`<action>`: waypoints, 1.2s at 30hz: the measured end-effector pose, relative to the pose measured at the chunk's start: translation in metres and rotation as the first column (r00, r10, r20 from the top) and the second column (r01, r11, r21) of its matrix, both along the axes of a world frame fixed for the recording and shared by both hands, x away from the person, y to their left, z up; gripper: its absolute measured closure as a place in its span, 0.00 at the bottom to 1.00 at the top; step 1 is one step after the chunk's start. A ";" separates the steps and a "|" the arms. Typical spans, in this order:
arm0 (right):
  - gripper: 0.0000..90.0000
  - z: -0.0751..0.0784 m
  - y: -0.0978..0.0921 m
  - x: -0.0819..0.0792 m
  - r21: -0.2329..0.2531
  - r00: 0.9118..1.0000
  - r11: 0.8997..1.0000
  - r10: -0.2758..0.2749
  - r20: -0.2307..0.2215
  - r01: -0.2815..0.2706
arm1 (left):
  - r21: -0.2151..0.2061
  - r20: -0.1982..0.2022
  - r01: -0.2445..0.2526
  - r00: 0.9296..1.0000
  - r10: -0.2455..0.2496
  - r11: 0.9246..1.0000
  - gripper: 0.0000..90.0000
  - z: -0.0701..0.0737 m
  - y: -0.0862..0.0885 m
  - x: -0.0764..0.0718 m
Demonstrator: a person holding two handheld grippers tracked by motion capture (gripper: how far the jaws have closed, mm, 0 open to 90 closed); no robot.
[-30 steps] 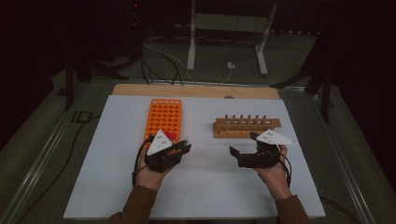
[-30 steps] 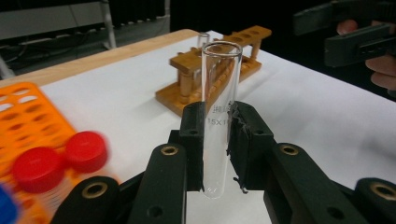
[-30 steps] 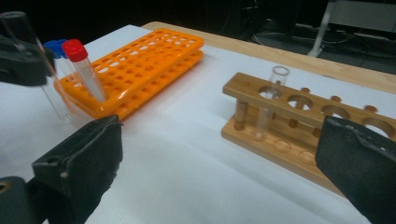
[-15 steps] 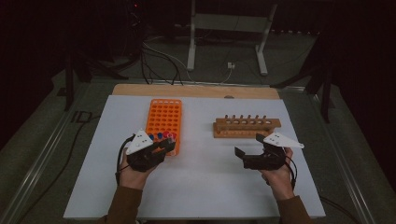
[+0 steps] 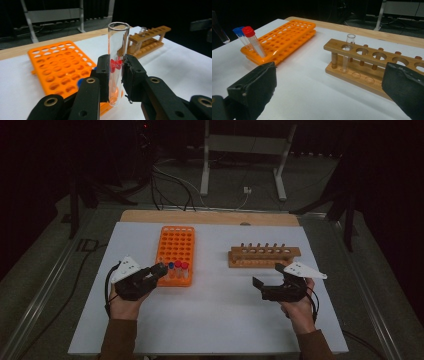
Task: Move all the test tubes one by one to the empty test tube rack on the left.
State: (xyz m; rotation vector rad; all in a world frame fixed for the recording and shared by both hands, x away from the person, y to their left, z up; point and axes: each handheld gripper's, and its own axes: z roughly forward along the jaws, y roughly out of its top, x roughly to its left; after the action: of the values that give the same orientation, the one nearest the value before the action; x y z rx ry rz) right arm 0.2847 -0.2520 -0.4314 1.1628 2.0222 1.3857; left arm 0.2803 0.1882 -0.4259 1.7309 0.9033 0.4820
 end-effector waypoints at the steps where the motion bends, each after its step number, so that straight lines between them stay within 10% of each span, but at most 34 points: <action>1: 0.00 0.000 0.000 0.000 0.002 1.000 1.000 0.000 0.002 0.000 | -0.004 0.000 -0.009 1.000 0.009 1.000 0.85 0.000 0.002 0.001; 16: 0.00 0.004 -0.003 -0.001 0.022 1.000 1.000 -0.003 0.012 0.002 | 0.053 0.013 -0.131 0.991 0.130 0.990 0.85 0.002 0.013 0.011; 36: 0.00 0.003 -0.002 -0.001 0.014 1.000 1.000 0.002 0.011 -0.003 | 0.093 -0.021 -0.212 0.976 0.215 0.973 0.85 -0.038 0.009 0.044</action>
State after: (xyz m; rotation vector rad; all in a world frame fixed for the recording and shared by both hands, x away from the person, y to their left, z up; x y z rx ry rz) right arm 0.2841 -0.2537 -0.4284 1.1564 2.0101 1.4068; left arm 0.3245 0.1970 -0.4640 1.7343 1.1119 0.6474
